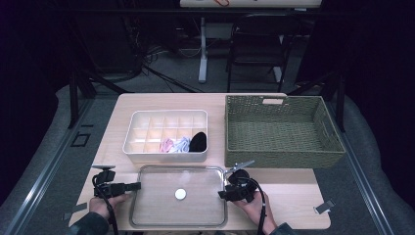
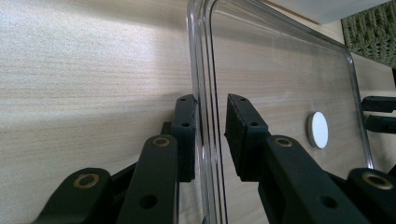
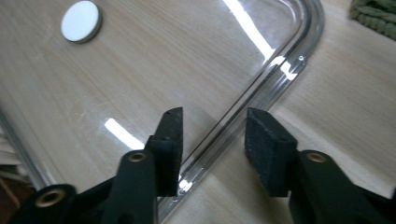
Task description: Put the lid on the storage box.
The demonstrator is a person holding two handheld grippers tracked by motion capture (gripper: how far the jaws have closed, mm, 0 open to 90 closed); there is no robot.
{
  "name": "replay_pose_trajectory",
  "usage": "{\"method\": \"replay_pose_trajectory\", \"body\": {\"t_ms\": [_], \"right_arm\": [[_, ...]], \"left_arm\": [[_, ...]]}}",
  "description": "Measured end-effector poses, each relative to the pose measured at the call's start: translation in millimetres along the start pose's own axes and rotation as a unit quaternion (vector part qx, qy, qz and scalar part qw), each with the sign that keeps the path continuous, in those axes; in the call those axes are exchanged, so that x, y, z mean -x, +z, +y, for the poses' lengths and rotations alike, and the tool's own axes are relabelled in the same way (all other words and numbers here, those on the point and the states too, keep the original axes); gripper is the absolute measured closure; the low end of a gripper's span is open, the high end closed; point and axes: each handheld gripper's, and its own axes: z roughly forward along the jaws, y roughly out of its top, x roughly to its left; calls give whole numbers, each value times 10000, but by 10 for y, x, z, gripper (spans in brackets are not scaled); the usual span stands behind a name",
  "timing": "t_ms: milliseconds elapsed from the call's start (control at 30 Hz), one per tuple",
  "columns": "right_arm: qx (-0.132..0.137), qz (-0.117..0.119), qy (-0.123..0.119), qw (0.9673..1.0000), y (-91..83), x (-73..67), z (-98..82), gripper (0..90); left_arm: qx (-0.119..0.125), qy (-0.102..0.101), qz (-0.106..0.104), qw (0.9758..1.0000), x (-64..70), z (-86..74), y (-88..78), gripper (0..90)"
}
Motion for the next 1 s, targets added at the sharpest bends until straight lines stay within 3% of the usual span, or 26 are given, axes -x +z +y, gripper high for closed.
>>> {"method": "replay_pose_trajectory", "body": {"t_ms": [167, 233, 300, 400, 800, 900, 1000], "right_arm": [[-72, 39, -48, 10000, -12, 16, 1, 561], [18, 90, 44, 9999, -3, 12, -8, 554], [-63, 131, 65, 9999, -19, 20, -5, 544], [-109, 79, 42, 9999, -31, 34, -10, 532], [-182, 23, 136, 9997, -60, 54, -18, 511], [-146, 46, 178, 9997, -52, 53, -16, 511], [-127, 97, 180, 9997, -46, 51, -15, 511]], "left_arm": [[-48, 15, -61, 10000, -20, -2, 0, 751], [-56, -41, -108, 9999, -21, -10, 1, 753], [-77, -77, -140, 9998, -34, -15, -1, 754], [-87, -66, -150, 9998, -38, -16, -9, 756], [73, -51, -135, 9999, -5, -26, -46, 765], [118, -36, -223, 9997, -12, -26, -57, 767], [177, -55, -161, 9997, 6, -26, -69, 769]]}}
